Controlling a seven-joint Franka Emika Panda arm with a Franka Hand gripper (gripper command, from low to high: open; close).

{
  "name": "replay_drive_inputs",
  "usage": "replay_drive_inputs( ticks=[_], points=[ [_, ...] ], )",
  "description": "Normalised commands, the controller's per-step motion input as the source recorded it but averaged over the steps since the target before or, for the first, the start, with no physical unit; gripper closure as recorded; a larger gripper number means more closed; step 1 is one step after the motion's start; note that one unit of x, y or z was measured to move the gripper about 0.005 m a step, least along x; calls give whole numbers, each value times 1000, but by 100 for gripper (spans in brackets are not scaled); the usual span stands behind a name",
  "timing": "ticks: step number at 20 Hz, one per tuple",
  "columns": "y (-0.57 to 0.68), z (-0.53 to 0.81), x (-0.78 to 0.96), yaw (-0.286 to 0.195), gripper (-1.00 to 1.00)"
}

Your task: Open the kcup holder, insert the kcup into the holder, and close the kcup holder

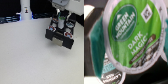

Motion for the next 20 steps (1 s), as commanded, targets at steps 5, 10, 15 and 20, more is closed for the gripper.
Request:
replay_drive_inputs(
  ticks=[5, 10, 15, 20],
  points=[
    [27, 170, 210, -18, 100],
    [82, -115, 133, 16, 100],
    [139, -221, 96, 28, 100],
    [132, -111, 149, 25, 100]
  ],
)
